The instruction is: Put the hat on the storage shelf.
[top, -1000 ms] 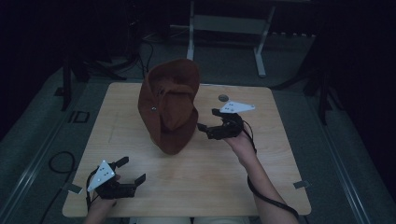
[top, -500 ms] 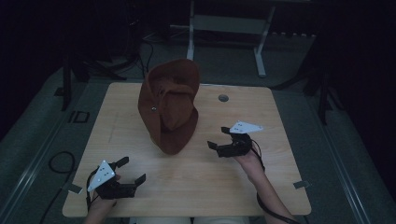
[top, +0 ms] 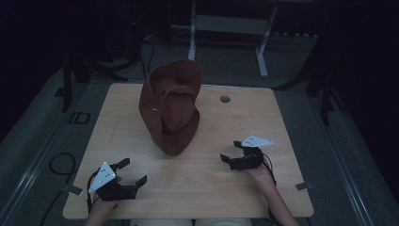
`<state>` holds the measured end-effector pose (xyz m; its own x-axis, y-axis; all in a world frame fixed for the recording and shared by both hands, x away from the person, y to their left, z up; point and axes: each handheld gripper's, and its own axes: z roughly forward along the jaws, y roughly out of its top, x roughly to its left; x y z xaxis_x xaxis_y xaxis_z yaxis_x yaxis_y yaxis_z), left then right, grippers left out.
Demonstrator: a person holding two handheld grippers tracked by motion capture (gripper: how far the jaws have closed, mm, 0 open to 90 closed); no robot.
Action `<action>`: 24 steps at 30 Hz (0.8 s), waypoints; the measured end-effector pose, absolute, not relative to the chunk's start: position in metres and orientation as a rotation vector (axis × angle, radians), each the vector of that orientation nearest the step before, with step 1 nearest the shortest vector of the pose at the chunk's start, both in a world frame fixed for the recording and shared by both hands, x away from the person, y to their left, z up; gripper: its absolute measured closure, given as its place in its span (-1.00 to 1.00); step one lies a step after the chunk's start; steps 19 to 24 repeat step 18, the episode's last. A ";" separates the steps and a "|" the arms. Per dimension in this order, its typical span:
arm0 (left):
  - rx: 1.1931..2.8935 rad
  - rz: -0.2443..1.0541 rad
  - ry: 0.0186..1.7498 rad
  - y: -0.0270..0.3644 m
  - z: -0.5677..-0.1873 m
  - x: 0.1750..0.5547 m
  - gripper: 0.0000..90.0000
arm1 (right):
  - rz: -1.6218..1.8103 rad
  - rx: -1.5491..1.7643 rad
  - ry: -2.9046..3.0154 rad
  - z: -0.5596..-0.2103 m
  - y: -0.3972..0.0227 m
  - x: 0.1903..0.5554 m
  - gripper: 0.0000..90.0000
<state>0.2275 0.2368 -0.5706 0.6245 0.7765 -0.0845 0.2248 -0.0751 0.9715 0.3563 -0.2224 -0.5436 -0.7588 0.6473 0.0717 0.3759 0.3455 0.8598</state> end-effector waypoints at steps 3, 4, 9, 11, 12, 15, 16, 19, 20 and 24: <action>1.625 0.560 0.846 0.237 -0.571 0.227 -0.90 | 1.349 0.938 2.317 -0.548 -0.232 0.354 -0.71; 1.626 0.561 0.847 0.236 -0.571 0.227 -0.90 | 1.341 0.945 2.308 -0.549 -0.235 0.353 -0.71; 1.638 0.566 0.841 0.235 -0.571 0.227 -0.90 | 1.295 0.978 2.281 -0.555 -0.248 0.352 -0.71; 1.640 0.566 0.840 0.235 -0.571 0.227 -0.90 | 1.288 0.997 2.276 -0.558 -0.251 0.353 -0.71; 1.638 0.565 0.840 0.235 -0.571 0.227 -0.90 | 1.278 1.002 2.276 -0.559 -0.252 0.353 -0.71; 1.636 0.563 0.842 0.236 -0.571 0.227 -0.90 | 1.281 1.019 2.267 -0.560 -0.254 0.355 -0.71; 1.633 0.562 0.842 0.236 -0.571 0.227 -0.90 | 1.287 1.022 2.264 -0.559 -0.254 0.355 -0.71; 1.637 0.564 0.842 0.236 -0.571 0.227 -0.90 | 1.283 1.025 2.265 -0.560 -0.255 0.355 -0.71; 1.637 0.564 0.842 0.236 -0.571 0.227 -0.90 | 1.283 1.025 2.265 -0.560 -0.255 0.355 -0.71; 1.637 0.564 0.842 0.236 -0.571 0.227 -0.90 | 1.283 1.025 2.265 -0.560 -0.255 0.355 -0.71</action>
